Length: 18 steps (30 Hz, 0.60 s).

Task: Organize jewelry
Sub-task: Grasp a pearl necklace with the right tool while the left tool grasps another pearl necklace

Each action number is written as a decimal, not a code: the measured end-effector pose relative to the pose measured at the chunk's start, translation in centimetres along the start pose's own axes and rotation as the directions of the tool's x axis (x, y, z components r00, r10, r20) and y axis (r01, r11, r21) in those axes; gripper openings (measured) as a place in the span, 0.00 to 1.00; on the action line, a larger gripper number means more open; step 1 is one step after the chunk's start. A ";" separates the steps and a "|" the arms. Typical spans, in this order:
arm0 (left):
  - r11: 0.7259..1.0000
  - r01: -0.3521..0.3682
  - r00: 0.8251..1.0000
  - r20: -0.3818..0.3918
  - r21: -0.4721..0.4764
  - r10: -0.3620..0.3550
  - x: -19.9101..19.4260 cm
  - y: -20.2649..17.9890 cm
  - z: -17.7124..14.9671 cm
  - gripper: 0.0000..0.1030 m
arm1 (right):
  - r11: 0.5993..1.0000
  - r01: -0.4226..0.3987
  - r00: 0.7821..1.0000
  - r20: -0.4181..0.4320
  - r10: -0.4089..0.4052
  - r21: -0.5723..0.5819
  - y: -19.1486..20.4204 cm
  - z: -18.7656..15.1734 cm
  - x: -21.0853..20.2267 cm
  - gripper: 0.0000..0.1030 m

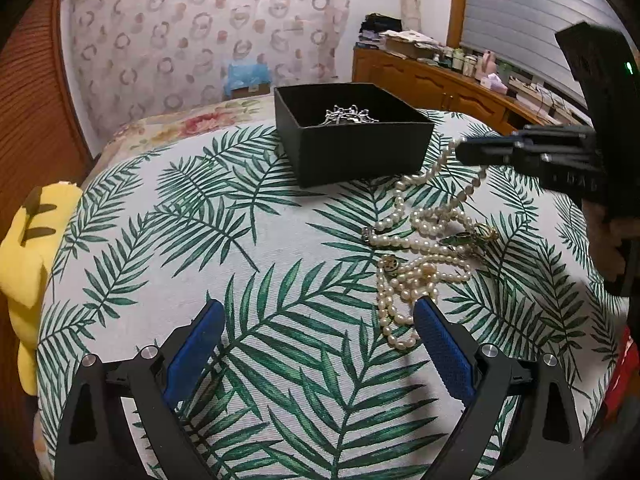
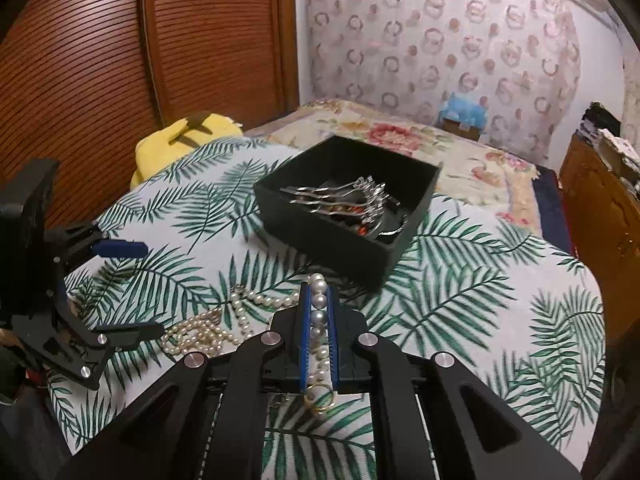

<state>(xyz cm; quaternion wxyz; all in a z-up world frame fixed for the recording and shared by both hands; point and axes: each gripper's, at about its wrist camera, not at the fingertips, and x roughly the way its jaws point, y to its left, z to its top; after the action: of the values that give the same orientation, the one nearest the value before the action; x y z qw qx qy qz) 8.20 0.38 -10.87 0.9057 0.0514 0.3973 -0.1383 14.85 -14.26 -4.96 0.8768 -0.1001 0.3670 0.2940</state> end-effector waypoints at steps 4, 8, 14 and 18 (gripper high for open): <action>1.000 -0.020 0.999 -0.027 0.020 0.020 0.5 -0.3 -0.1 0.68 | 1.000 0.007 1.000 0.007 -0.007 0.006 -0.5 0.1 -0.4 0.08; 1.000 -0.001 0.999 -0.039 0.029 0.003 0.7 -0.6 -0.3 0.60 | 1.000 0.006 1.000 0.007 -0.006 0.006 -0.5 0.2 -0.5 0.08; 0.997 0.018 0.999 -0.042 0.074 -0.015 1.0 -1.7 -0.4 0.39 | 1.000 0.006 1.000 0.009 -0.006 0.006 -0.5 0.1 -0.5 0.09; 0.993 0.056 0.998 -0.039 0.101 -0.052 0.8 -2.4 -0.5 0.13 | 1.000 0.007 1.000 0.008 -0.007 0.007 -0.4 0.2 -0.6 0.09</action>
<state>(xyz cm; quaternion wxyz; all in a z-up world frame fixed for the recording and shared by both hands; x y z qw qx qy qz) 7.69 -1.98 -11.75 0.8905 0.0894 0.4074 -0.1818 14.84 -14.79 -4.43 0.8797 -0.0972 0.3639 0.2902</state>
